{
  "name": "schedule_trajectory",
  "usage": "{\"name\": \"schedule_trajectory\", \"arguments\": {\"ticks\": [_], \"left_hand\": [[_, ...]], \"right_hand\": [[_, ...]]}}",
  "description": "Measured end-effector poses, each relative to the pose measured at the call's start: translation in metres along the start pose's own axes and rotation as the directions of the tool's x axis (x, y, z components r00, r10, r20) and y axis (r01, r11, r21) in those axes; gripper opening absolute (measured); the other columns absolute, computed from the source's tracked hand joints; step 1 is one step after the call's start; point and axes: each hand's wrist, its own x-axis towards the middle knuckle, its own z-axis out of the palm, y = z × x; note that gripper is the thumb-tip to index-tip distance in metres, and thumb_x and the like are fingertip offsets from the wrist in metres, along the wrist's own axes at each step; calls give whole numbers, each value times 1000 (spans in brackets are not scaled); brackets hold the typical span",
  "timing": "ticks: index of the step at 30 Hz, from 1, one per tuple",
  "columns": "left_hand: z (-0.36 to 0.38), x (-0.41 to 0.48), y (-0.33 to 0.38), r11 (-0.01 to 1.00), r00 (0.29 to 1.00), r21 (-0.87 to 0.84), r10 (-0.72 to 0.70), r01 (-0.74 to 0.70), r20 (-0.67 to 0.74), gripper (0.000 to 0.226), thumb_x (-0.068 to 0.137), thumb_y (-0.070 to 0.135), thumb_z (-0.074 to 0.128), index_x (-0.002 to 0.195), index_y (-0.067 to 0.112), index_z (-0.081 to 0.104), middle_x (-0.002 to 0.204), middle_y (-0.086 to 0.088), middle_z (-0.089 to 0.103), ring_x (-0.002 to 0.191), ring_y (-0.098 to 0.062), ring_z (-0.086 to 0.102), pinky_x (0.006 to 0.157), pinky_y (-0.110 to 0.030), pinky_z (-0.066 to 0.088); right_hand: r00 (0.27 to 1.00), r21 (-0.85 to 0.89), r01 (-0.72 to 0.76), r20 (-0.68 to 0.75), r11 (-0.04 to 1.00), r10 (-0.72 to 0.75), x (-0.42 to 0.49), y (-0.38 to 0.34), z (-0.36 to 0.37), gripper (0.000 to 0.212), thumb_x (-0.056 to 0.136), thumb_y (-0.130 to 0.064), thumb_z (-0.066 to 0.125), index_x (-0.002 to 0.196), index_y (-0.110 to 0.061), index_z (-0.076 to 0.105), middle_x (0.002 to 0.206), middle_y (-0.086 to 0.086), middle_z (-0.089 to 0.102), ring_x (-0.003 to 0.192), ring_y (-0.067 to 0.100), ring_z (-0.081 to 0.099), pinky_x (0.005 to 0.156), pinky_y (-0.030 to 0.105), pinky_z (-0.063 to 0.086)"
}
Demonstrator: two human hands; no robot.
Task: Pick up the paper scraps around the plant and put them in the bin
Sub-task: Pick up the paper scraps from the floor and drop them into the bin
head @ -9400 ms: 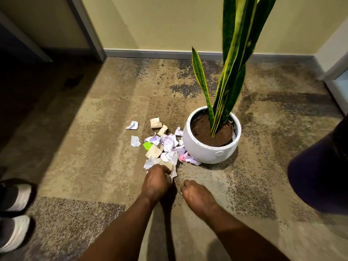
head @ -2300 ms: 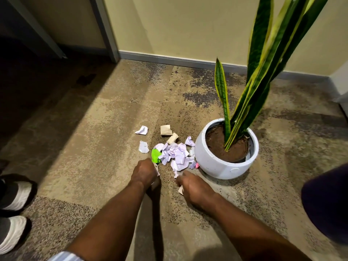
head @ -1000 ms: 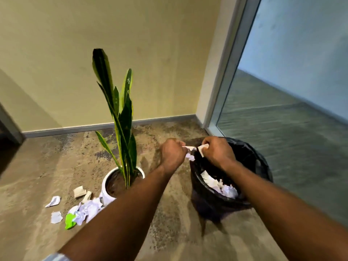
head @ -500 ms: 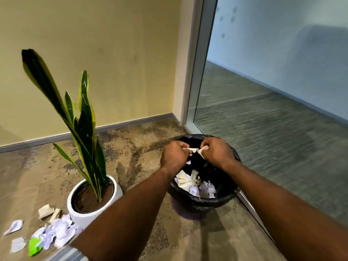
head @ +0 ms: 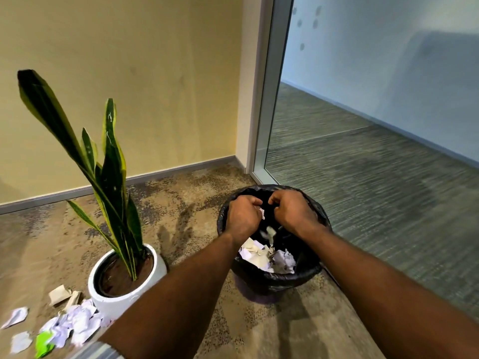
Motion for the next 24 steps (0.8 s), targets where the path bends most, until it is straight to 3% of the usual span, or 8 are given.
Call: {"name": "schedule_trajectory", "arguments": {"ticks": [3, 6, 11, 14, 19, 21, 24], "left_hand": [[-1, -1, 1, 999, 997, -12, 32, -31, 68, 46, 87, -7, 55, 128, 9, 63, 130, -5, 64, 119, -16, 60, 105, -30, 45], [-5, -5, -1, 995, 989, -41, 92, -88, 116, 53, 85, -8, 53, 134, 12, 57, 131, -4, 63, 122, -17, 58, 98, -21, 42], [-18, -9, -15, 990, 982, 16, 139, -142, 129, 62, 90, 0, 53, 148, 15, 38, 139, -6, 57, 124, -21, 56, 108, -33, 43], [-33, -12, -30, 985, 981, -21, 175, -174, 86, 54, 91, 10, 53, 143, 21, 42, 125, -4, 64, 104, -14, 62, 95, -29, 49], [-73, -31, -72, 984, 988, -94, 148, -152, -49, 47, 88, 4, 53, 130, 24, 54, 101, 12, 66, 76, 1, 61, 72, -17, 52], [-92, -44, -98, 991, 987, -57, 112, -119, -113, 47, 88, 7, 53, 132, 25, 53, 107, 11, 66, 81, -4, 60, 69, -10, 48], [-124, -68, -145, 998, 973, 37, 64, -57, -220, 48, 87, 16, 49, 134, 24, 51, 113, -3, 69, 94, -17, 65, 76, -26, 52]], "right_hand": [[1000, -8, 22, -9, 1000, -22, 0, -3, 2, 31, 77, 2, 57, 98, -17, 71, 99, 7, 72, 90, 24, 66, 80, 34, 55], [997, -41, 65, -30, 997, -66, -2, -11, 7, 33, 79, -1, 60, 107, -15, 68, 107, 7, 67, 97, 25, 64, 84, 37, 54], [991, -74, 132, -23, 988, -134, -7, -34, 25, 41, 79, -3, 61, 119, -16, 61, 115, 7, 59, 105, 26, 59, 85, 38, 53], [985, -113, 170, -1, 979, -171, -8, -54, 38, 38, 80, -7, 61, 118, -15, 60, 112, 7, 57, 104, 27, 57, 81, 39, 52], [961, -82, 275, 9, 958, -275, -10, -98, 71, 32, 82, -12, 62, 114, -14, 63, 113, 7, 61, 108, 26, 57, 85, 37, 51], [940, -47, 340, -9, 939, -340, -17, -122, 92, 34, 83, -13, 64, 117, -15, 63, 116, 6, 61, 108, 24, 57, 86, 34, 50], [906, 3, 423, 8, 906, -423, -32, -162, 133, 37, 86, -16, 62, 124, -17, 60, 121, 3, 60, 111, 22, 56, 91, 37, 50]]}}
